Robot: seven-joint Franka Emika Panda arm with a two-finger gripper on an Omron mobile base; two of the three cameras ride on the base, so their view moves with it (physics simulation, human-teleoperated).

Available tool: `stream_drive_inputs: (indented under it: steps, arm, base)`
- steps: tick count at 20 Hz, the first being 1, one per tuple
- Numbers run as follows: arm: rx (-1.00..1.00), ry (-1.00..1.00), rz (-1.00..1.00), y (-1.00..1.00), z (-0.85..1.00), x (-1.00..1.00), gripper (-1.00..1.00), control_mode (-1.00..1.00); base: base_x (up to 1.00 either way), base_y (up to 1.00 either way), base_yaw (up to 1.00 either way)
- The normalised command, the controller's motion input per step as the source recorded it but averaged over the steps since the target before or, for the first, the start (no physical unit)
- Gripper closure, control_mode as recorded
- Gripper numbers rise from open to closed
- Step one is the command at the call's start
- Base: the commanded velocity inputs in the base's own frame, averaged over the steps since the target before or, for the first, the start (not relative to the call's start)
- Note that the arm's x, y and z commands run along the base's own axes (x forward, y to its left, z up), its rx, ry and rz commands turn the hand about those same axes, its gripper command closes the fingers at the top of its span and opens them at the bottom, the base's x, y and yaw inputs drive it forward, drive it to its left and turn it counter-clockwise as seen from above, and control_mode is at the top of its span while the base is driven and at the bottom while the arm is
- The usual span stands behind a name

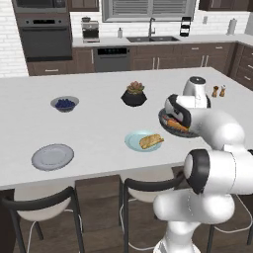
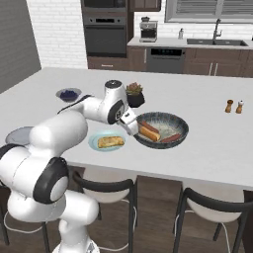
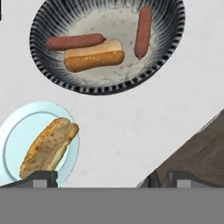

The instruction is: Place one bun and one sausage from the bowl on each plate.

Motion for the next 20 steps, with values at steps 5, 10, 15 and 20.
stream_drive_inputs:
  steps: [5,10,15,20]
  arm:
    - [0.0,0.06,0.41,-0.9,0.0,0.07,-1.0,-1.0]
    - [-0.05,0.22,0.79,-0.2,-0.54,0.11,-1.0,-1.0]
    - [-0.02,0.13,0.37,-0.13,-0.14,0.47,-1.0,-1.0]
    - [-0.02,-0.02,0.0,0.0,-0.03,0.13,-1.0,-1.0]
  base:
    - [0.0,0.0,0.0]
    - [0.0,0.0,0.0]
    - [0.0,0.0,0.0]
    - [0.0,0.0,0.0]
